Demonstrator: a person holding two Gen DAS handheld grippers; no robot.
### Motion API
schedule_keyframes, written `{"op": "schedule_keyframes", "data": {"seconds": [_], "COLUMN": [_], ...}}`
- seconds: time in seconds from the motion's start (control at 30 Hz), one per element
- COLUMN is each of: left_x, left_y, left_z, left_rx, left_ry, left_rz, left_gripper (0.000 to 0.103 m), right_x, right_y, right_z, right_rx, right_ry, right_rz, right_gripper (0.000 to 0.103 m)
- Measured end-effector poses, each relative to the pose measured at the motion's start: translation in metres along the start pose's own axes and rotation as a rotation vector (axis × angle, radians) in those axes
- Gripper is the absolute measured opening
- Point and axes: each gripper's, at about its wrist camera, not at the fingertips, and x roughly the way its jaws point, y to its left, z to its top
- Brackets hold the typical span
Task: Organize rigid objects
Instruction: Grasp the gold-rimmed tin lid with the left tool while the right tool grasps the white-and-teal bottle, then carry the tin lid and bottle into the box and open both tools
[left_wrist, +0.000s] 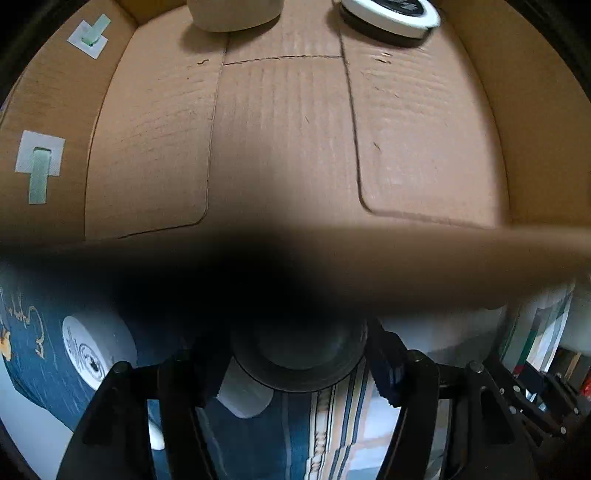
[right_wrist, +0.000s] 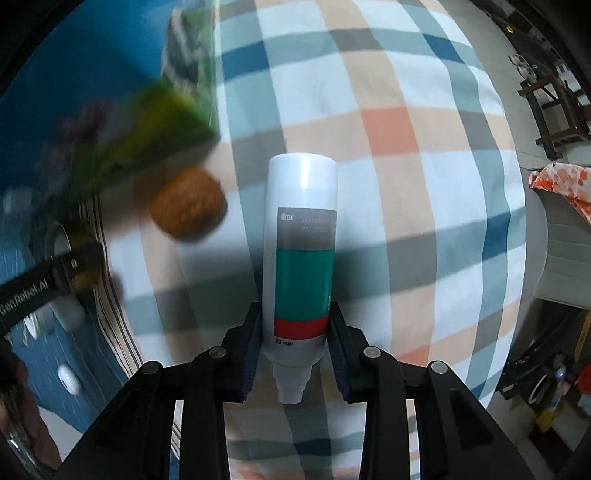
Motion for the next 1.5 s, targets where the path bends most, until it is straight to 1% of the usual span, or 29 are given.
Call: {"op": "schedule_keyframes", "data": {"seconds": [0.1,0.2,0.33,0.4,0.5,0.63,0.73,0.8,0.83,0.87,0.97,1.17,1.27,1.3,1.4,1.5], "left_x": [-0.006,-0.01,-0.008,-0.002,0.011,0.02,0.021,0.02,0.02,0.018,0.015,0.017,0.017,0.016,0.005,-0.013], "left_y": [-0.006,-0.012,-0.023,-0.025,-0.024,-0.023,-0.022,-0.015,-0.015,-0.017,-0.021,-0.026,-0.024,-0.023,-0.023,-0.021], "left_z": [-0.019,-0.042,-0.078,-0.087,-0.091,-0.094,-0.092,-0.087,-0.087,-0.086,-0.09,-0.099,-0.104,-0.105,-0.116,-0.126], "left_rx": [0.041,0.074,0.127,0.134,0.125,0.116,0.105,0.104,0.105,0.106,0.106,0.107,0.103,0.102,0.106,0.122], "left_ry": [-0.011,-0.007,0.021,0.039,0.07,0.082,0.085,0.082,0.079,0.077,0.069,0.06,0.057,0.057,0.051,0.023], "left_rz": [0.018,0.016,0.007,0.006,0.001,-0.005,-0.014,-0.015,-0.014,-0.014,-0.012,-0.013,-0.017,-0.019,-0.036,-0.045], "left_gripper": [0.062,0.062,0.062,0.062,0.063,0.063,0.063,0.063,0.062,0.062,0.062,0.062,0.062,0.062,0.062,0.062], "right_x": [0.004,0.011,0.016,0.019,0.021,0.021,0.021,0.022,0.023,0.023,0.024,0.023,0.02,0.016,0.009,-0.002], "right_y": [0.005,0.013,0.017,0.017,0.015,0.011,0.013,0.02,0.006,0.015,0.023,0.041,0.033,0.031,0.031,0.035], "right_z": [-0.014,-0.034,-0.057,-0.065,-0.066,-0.063,-0.062,-0.06,-0.063,-0.058,-0.059,-0.065,-0.064,-0.062,-0.072,-0.081], "right_rx": [-0.03,-0.07,-0.105,-0.105,-0.08,-0.045,-0.036,-0.04,-0.044,-0.049,-0.064,-0.07,-0.076,-0.08,-0.083,-0.093], "right_ry": [0.025,0.059,0.091,0.086,0.082,0.085,0.081,0.08,0.079,0.079,0.074,0.065,0.058,0.055,0.054,0.037], "right_rz": [-0.006,-0.011,-0.016,-0.021,-0.016,-0.007,-0.019,-0.038,-0.047,-0.058,-0.088,-0.104,-0.112,-0.114,-0.094,-0.071], "right_gripper": [0.036,0.036,0.036,0.036,0.036,0.036,0.036,0.037,0.037,0.037,0.035,0.035,0.035,0.035,0.035,0.035]}}
